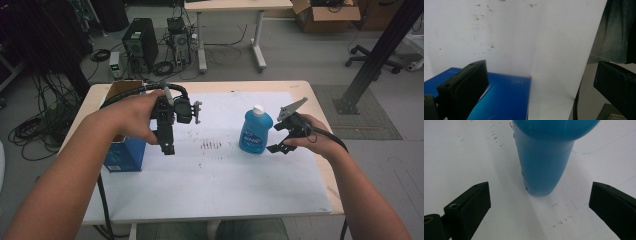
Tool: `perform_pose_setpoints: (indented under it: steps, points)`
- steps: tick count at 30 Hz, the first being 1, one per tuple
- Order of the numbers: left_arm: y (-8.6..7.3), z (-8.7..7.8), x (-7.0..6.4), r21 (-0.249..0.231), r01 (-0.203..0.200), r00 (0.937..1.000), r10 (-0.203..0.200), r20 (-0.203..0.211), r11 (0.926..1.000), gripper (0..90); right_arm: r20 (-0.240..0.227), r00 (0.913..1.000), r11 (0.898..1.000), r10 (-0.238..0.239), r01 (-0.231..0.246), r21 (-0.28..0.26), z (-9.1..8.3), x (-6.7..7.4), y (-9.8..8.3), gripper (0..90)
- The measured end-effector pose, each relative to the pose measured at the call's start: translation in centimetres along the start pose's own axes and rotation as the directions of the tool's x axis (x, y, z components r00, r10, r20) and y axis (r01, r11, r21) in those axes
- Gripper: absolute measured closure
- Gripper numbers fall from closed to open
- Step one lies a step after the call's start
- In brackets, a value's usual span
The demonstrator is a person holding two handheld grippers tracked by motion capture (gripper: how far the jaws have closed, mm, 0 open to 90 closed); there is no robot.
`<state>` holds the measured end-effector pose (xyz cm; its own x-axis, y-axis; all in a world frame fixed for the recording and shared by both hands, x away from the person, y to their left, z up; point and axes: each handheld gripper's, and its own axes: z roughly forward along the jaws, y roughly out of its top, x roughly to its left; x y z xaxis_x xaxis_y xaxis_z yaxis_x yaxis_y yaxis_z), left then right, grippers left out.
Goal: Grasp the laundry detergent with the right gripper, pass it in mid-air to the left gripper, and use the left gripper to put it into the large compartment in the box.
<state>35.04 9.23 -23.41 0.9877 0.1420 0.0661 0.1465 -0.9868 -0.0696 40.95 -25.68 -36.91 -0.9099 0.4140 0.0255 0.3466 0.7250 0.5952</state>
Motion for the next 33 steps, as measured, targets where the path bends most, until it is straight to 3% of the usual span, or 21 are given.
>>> perform_pose_setpoints:
  steps: [11,20,27,33]
  points:
    - [0.1,0.4,-0.3,0.011,-0.002,1.0000,0.002,-0.001,0.9999,0.2,0.006,1.0000,1.000,-0.008,0.008,-0.010,0.6,-0.1,-0.4,3.7]
    - [0.1,0.4,-0.6,0.018,-0.006,1.0000,0.006,0.001,0.9998,0.2,0.005,1.0000,0.998,-0.005,0.005,-0.062,1.6,-0.1,-0.8,3.6]
    - [-0.5,0.2,-0.8,0.017,0.006,1.0000,-0.006,-0.002,0.9998,0.2,0.020,0.9997,0.989,-0.011,0.014,-0.147,2.3,0.1,-0.5,3.0]
    - [-0.6,0.2,-0.9,0.014,0.001,1.0000,-0.001,-0.003,0.9999,0.2,0.021,0.9998,0.983,-0.002,0.006,-0.181,2.9,0.1,-0.3,2.9]
